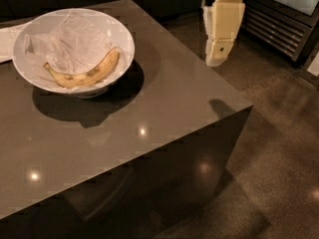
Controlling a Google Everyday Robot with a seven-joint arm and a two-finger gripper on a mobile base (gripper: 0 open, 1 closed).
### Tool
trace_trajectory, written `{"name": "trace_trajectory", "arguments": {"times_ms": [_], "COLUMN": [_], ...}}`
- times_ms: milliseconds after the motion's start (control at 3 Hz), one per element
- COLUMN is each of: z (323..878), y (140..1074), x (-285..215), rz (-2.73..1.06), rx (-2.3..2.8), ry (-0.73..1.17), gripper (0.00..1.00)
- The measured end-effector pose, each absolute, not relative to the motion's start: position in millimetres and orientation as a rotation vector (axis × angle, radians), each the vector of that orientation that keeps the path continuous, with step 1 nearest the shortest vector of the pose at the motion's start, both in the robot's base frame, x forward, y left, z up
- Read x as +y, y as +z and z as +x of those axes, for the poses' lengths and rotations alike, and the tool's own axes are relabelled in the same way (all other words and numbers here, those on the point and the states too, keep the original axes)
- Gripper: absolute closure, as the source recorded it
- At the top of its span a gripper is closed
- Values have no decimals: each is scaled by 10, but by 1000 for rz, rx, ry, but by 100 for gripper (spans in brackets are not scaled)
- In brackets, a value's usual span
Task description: Pick banana from white bowl
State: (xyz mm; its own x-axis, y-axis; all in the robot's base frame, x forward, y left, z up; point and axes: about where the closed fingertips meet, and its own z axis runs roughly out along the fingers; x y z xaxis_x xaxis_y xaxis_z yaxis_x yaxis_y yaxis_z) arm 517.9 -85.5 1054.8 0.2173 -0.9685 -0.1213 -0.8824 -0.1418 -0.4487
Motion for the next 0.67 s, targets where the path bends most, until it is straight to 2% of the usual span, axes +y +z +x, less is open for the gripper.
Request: {"name": "trace_trajectory", "arguments": {"times_ms": [333, 667], "z": [5291, 5291], "y": [10568, 10610], "x": [-546, -528], "rz": [-2165, -2152], "rx": [1604, 1593], "ry": [-294, -303], "gripper": [0, 0]}}
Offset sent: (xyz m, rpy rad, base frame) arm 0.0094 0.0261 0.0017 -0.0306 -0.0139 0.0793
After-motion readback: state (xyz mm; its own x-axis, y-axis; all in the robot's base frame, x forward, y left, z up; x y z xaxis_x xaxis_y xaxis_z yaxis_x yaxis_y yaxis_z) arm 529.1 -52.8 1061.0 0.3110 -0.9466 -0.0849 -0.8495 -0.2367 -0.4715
